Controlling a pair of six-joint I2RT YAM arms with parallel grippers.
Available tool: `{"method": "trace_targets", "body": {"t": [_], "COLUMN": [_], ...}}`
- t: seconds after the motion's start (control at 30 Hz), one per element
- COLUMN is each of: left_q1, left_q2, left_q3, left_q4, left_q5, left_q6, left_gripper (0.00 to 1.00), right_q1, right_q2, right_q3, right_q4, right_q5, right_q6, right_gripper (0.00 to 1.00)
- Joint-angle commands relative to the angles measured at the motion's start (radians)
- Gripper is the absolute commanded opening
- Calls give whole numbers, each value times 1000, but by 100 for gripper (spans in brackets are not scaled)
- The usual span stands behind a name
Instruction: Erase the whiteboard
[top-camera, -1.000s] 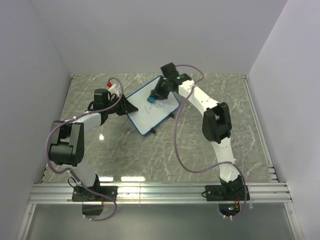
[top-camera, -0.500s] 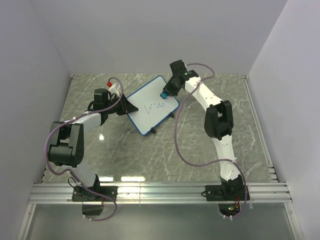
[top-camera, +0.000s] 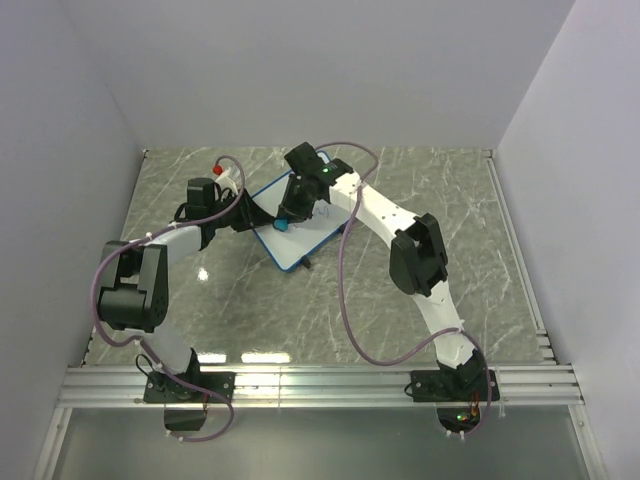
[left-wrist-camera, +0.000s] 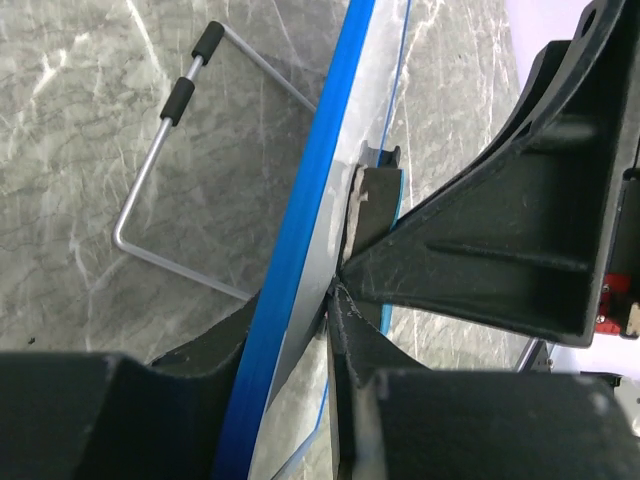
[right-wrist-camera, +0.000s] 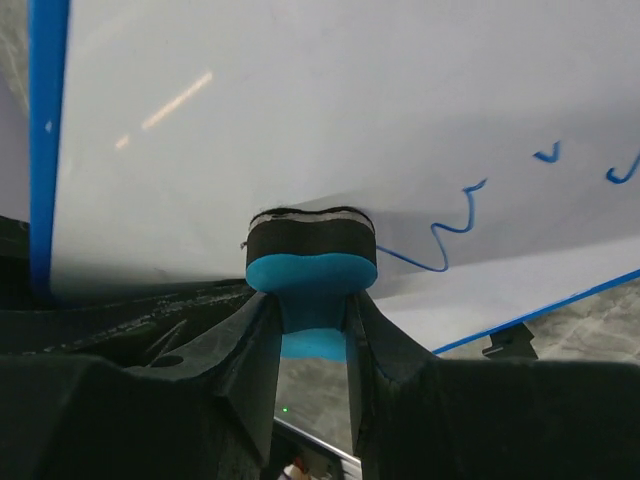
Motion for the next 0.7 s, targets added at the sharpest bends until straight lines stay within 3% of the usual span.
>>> {"method": "trace_targets", "body": {"t": [0.0, 0.2, 0.4, 0.67], "left_q1": [-21, -21, -22, -24], "left_q2": [40, 32, 15, 6], "left_q3": [2, -3, -12, -20], "left_q4": [-89, -98, -104, -112], "left_q5": [-116, -118, -118, -121], "left_q6": [65, 70, 72, 75], "left_gripper": [0, 0, 0, 0], "right_q1": [45, -30, -200, -296], "right_q2": [86, 31, -39, 47], "right_q3": [-36, -205, -392, -195], "right_q4": [24, 90, 186, 104], "right_q5": [-94, -28, 4, 38], "right_q6": [-13, 7, 50, 39], "right_gripper": [0, 0, 0, 0]}}
